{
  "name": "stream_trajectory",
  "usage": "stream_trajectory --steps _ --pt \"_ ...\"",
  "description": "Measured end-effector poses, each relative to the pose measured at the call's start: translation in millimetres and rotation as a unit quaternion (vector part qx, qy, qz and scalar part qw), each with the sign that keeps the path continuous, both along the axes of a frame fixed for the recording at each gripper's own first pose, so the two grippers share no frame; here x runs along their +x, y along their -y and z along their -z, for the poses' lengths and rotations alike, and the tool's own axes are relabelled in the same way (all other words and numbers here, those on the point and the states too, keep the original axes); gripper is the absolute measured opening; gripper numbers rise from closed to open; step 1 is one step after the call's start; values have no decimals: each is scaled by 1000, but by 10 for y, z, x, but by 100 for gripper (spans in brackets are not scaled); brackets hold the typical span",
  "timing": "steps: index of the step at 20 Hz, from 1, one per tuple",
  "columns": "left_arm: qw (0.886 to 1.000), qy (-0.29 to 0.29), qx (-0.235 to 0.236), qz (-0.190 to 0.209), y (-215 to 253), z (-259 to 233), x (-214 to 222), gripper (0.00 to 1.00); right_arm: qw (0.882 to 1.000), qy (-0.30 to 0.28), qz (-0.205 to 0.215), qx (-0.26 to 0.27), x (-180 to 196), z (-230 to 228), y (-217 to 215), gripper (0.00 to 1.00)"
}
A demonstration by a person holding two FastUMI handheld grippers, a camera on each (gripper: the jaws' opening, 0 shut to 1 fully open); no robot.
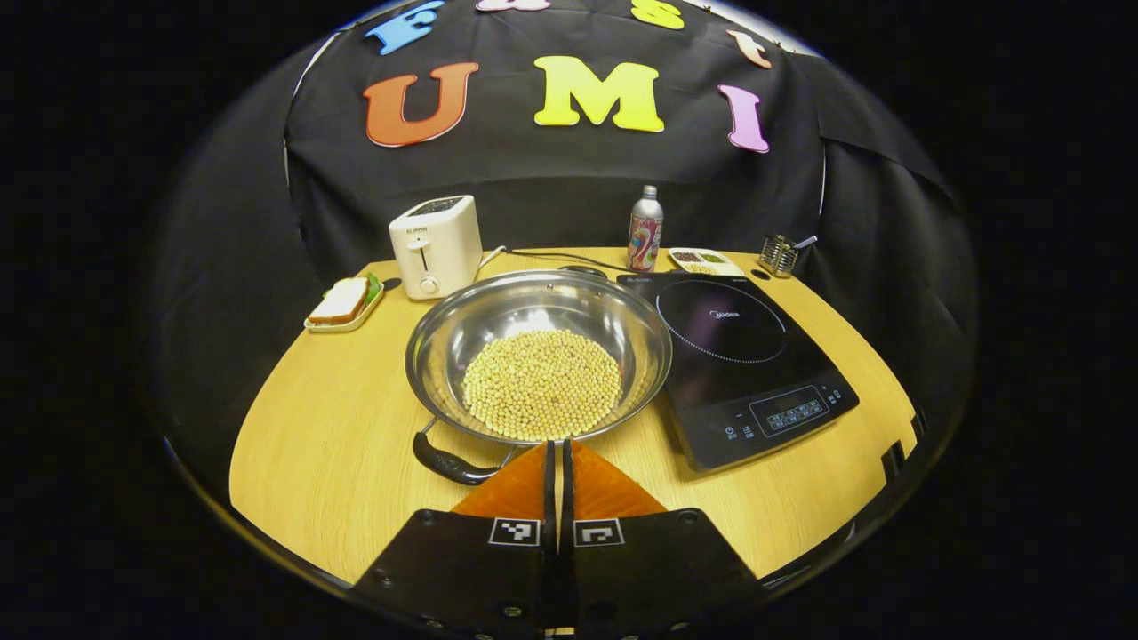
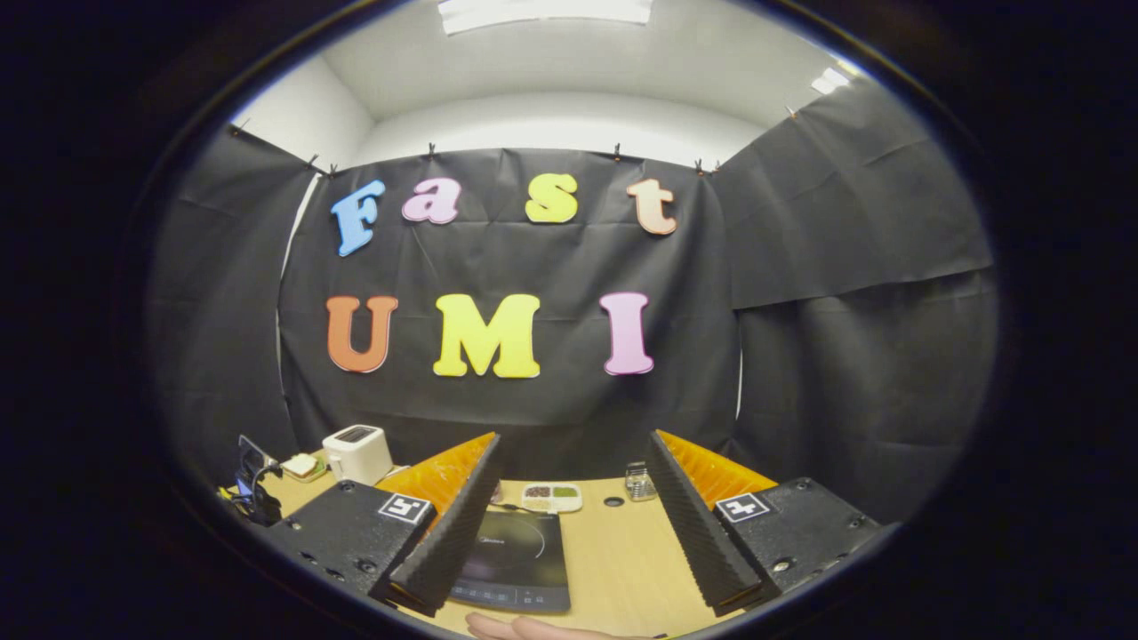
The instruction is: First push the handle of the pot to place it horizontally, then grasp the pot with both hands and set it on the induction cooktop.
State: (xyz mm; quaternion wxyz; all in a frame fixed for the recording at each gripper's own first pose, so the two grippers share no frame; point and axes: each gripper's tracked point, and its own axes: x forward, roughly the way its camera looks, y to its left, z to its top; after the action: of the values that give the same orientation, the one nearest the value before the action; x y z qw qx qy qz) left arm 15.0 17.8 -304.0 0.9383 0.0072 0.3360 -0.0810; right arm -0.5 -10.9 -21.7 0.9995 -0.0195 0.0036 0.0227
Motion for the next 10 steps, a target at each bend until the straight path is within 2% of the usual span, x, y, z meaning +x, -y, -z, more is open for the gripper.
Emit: stream_trajectory --steps 4,10 --pt "999 -34 -25 12 54 181 -31 0 1000 5 5 -14 2 -35 36 99" --pt "997 -58 -36 -23 -182 328 48 0 1000 9 6 -22 -10 -43 34 100"
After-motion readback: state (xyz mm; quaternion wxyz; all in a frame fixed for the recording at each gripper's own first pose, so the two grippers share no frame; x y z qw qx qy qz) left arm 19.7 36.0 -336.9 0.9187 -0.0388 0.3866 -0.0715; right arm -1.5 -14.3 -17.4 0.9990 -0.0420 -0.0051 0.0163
